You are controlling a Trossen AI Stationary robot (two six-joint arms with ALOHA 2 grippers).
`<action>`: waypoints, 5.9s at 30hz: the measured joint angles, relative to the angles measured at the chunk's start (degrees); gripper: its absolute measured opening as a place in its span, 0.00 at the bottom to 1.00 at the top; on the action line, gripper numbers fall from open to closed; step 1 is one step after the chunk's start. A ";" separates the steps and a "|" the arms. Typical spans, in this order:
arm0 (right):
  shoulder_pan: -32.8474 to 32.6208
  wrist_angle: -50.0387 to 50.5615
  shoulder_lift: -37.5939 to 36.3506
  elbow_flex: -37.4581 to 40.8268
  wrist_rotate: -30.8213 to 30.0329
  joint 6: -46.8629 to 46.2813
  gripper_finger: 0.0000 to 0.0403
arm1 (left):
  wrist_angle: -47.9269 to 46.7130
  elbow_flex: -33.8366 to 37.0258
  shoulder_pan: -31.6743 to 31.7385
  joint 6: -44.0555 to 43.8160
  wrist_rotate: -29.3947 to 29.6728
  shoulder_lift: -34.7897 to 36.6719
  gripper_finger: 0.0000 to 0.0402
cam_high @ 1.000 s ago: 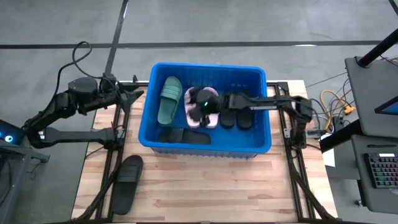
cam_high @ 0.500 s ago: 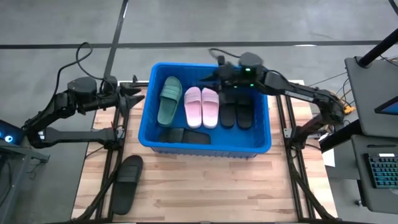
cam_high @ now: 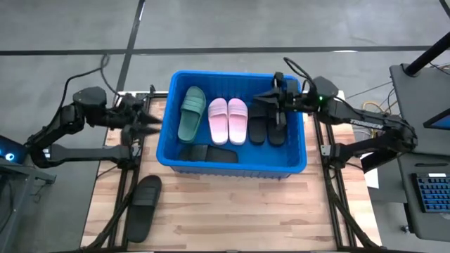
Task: Pick and place slides into bin
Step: Put the black slide into the blue bin
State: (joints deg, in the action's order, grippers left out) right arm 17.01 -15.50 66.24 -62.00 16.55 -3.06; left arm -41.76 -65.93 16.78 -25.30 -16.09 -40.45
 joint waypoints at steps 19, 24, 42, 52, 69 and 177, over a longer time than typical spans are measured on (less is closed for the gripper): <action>-9.13 0.24 -4.25 10.57 -20.24 -7.45 0.02 | -41.72 0.00 -1.79 -4.68 -8.03 2.57 0.53; -9.13 0.17 -2.47 10.25 -22.93 -6.57 0.02 | -42.60 0.00 -1.79 -4.47 -4.66 4.45 0.53; -9.13 0.16 -0.57 10.16 -28.35 -3.77 0.02 | -16.22 -8.33 -4.58 6.14 -4.28 -9.13 0.53; -9.13 0.19 -0.57 10.16 -28.66 -4.13 0.02 | -24.52 -12.48 -18.42 17.23 7.23 -21.17 0.53; -9.13 0.40 -0.57 10.16 -28.65 -4.45 0.02 | -45.99 -8.56 -50.83 -15.53 15.59 -20.31 0.53; -10.51 21.51 5.75 -14.56 -8.58 6.20 0.39 | -0.70 -7.95 -54.12 30.12 54.71 -10.83 0.00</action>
State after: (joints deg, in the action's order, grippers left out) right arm 6.50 6.01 71.99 -76.56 7.96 3.15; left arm -42.47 -73.88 -37.35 4.83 38.62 -51.28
